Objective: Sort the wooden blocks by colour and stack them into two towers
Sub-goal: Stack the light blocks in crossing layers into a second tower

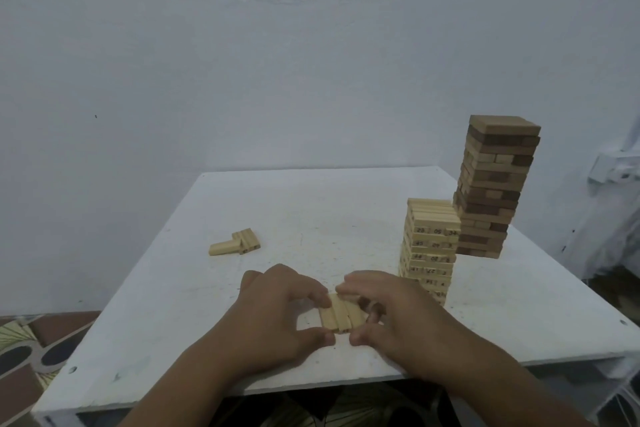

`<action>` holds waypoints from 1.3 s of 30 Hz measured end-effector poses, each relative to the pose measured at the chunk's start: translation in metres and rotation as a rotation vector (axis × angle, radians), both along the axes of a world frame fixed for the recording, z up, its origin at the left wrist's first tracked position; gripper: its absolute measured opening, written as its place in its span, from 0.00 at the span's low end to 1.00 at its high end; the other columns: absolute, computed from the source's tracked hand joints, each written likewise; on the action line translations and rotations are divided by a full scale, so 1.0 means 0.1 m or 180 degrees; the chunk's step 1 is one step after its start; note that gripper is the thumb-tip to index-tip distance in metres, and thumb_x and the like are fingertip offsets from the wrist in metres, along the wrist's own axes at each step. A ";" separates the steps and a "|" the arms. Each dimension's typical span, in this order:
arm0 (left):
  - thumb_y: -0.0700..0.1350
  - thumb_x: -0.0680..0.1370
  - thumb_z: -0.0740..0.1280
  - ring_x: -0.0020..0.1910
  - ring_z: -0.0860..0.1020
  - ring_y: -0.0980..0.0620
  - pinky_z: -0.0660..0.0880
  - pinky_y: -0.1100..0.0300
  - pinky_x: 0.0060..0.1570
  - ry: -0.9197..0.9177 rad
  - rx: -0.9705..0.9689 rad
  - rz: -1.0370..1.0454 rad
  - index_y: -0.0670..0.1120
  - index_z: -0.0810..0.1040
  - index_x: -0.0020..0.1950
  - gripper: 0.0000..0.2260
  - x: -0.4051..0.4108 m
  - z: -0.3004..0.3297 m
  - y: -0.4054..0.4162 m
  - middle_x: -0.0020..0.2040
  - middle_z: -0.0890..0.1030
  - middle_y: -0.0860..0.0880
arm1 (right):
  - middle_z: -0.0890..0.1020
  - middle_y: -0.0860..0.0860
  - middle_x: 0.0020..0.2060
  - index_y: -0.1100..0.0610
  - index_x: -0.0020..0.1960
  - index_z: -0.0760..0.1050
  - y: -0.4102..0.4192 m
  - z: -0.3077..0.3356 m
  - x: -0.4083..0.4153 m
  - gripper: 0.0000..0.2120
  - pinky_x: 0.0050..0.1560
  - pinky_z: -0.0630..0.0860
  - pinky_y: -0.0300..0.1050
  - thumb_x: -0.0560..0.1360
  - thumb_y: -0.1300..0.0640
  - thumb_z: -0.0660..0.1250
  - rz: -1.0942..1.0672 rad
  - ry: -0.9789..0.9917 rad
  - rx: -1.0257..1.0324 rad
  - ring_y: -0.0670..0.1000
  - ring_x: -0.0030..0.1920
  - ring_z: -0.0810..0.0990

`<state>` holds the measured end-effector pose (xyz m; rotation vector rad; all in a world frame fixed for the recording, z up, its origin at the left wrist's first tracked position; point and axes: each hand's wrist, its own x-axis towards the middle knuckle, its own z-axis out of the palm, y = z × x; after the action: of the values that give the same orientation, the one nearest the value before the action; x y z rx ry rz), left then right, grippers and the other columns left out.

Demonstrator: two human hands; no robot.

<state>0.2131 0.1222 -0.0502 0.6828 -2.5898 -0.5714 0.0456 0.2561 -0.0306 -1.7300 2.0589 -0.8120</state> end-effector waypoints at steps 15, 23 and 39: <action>0.50 0.67 0.77 0.60 0.76 0.61 0.70 0.67 0.61 0.1200 0.0300 -0.0057 0.61 0.69 0.53 0.21 -0.14 0.49 0.12 0.54 0.80 0.63 | 0.75 0.37 0.51 0.33 0.60 0.66 0.03 0.44 0.02 0.22 0.48 0.72 0.33 0.75 0.52 0.72 -0.0232 0.0108 -0.0933 0.38 0.49 0.74; 0.47 0.68 0.77 0.61 0.75 0.64 0.67 0.68 0.54 0.1390 0.0363 -0.0308 0.59 0.65 0.55 0.25 -0.66 0.98 0.15 0.53 0.81 0.63 | 0.80 0.38 0.51 0.34 0.57 0.71 0.25 0.80 -0.37 0.24 0.44 0.76 0.26 0.73 0.60 0.74 -0.0664 0.0021 -0.1724 0.37 0.50 0.80; 0.51 0.71 0.74 0.60 0.73 0.65 0.65 0.68 0.53 0.0952 0.0768 -0.0351 0.64 0.61 0.62 0.27 -1.26 0.84 0.18 0.52 0.81 0.64 | 0.80 0.39 0.53 0.39 0.57 0.72 0.38 0.71 -0.88 0.27 0.49 0.81 0.59 0.68 0.64 0.78 -0.1023 -0.0791 -0.1614 0.48 0.47 0.83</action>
<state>0.0873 0.1402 0.0333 0.4855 -2.3097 -0.9552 -0.0427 0.2939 0.0409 -1.4259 2.1022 -1.6778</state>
